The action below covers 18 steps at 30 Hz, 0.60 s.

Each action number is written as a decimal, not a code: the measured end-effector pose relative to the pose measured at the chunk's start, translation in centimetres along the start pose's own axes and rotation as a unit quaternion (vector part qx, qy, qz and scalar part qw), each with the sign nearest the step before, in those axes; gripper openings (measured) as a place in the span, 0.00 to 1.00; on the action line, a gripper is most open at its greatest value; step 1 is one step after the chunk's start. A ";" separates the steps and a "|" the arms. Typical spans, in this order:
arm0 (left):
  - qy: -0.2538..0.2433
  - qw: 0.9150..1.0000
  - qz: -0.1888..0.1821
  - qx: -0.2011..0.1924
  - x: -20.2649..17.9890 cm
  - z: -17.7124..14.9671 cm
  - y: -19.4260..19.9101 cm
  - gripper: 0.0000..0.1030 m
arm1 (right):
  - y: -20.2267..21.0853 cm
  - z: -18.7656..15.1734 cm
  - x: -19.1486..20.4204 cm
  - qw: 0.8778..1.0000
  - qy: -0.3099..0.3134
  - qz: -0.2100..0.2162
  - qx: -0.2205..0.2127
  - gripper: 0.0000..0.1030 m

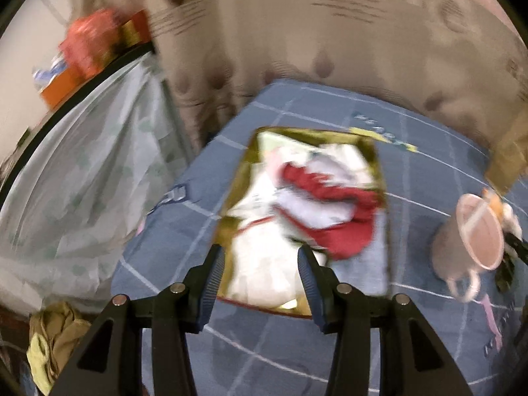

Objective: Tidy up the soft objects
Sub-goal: 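Move the right tool to the table and grasp the white fluffy plush boot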

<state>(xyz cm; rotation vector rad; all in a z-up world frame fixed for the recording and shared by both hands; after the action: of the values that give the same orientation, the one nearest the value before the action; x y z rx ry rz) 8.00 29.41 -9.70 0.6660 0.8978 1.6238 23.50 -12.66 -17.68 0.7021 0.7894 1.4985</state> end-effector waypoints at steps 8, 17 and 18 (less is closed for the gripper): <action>-0.083 0.995 -0.060 -0.005 -10.0 1.6 0.4 0.47 | 1.6 -0.1 -3.5 0.999 -0.006 -0.032 -0.029 0.35; -0.167 0.975 -0.143 0.009 -21.2 0.6 0.5 0.48 | 2.6 -1.3 -10.7 0.994 -0.037 -0.100 -0.036 0.34; -0.174 0.973 -0.153 0.012 -22.3 0.3 0.4 0.48 | 2.6 -1.5 -11.1 0.993 -0.039 -0.104 -0.036 0.34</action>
<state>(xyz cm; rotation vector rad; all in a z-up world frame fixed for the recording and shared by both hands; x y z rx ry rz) 13.21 7.79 -8.43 0.7596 0.7214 1.1775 21.61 -23.94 -16.24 0.6020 0.7220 1.2967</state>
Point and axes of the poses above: each gripper's, at about its wrist camera, not at the fingertips, and y roughly against the way its jaws point, x to its left, z to its top, the point moved 10 cm from there along -y, roughly the way its jaws point, and after that the axes turned 11 degrees about -z, right-handed, at the moved point
